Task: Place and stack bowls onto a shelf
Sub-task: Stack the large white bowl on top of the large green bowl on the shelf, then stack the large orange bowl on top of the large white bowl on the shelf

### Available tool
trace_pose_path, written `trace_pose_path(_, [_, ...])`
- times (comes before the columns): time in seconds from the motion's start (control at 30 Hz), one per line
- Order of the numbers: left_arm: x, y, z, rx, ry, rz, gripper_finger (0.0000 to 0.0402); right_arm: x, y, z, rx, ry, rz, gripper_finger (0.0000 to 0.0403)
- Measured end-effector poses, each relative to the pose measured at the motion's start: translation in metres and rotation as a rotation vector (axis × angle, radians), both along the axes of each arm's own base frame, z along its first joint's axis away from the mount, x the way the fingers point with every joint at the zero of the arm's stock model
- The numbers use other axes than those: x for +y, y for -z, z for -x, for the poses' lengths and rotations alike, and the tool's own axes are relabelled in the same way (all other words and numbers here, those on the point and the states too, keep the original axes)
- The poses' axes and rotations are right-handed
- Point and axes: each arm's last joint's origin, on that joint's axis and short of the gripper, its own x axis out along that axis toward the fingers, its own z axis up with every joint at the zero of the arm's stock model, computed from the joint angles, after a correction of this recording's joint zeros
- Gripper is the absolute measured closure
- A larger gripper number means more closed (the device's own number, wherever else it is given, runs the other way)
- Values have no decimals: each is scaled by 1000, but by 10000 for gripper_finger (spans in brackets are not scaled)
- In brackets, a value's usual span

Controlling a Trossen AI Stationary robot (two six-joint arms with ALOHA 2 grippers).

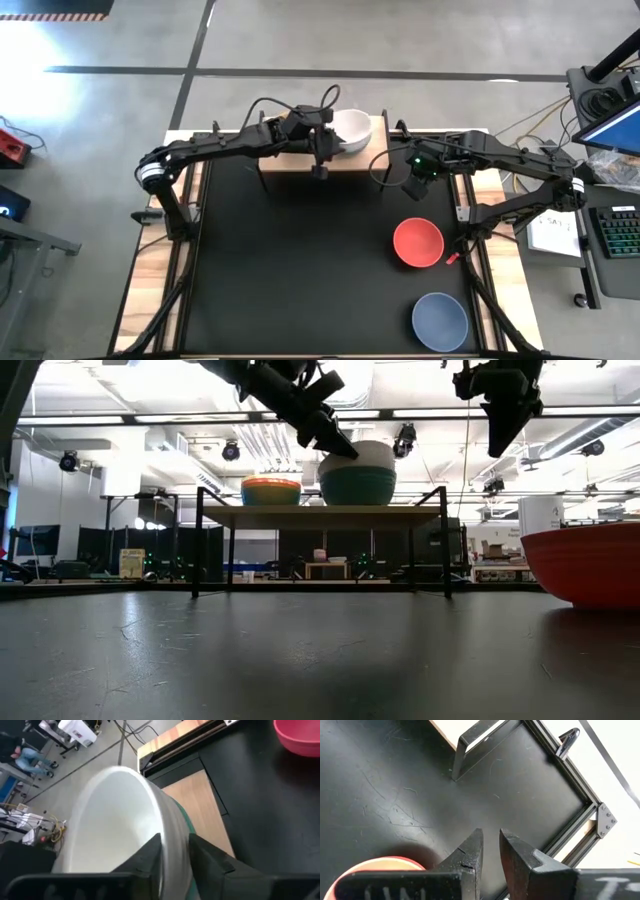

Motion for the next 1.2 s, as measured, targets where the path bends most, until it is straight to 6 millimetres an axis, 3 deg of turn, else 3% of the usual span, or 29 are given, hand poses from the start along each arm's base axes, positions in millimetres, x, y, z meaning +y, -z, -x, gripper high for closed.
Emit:
trace_pose_path(0.27, [0,-10,1,-39,13,-42,268,0,0,0,2,0,-1,348])
trace_pose_path(0.43, [-5,-29,3,-33,7,-12,265,2,1,1,-2,-16,-54,348])
trace_pose_path(0.63, [-15,-35,5,7,43,131,269,7,3,-1,-41,-30,-187,349])
trace_pose_path(0.97, [-55,-27,4,114,208,328,270,27,7,-5,-50,-4,-280,348])
trace_pose_path(1.2, [-105,-16,2,237,268,429,270,59,30,-5,15,31,-331,348])
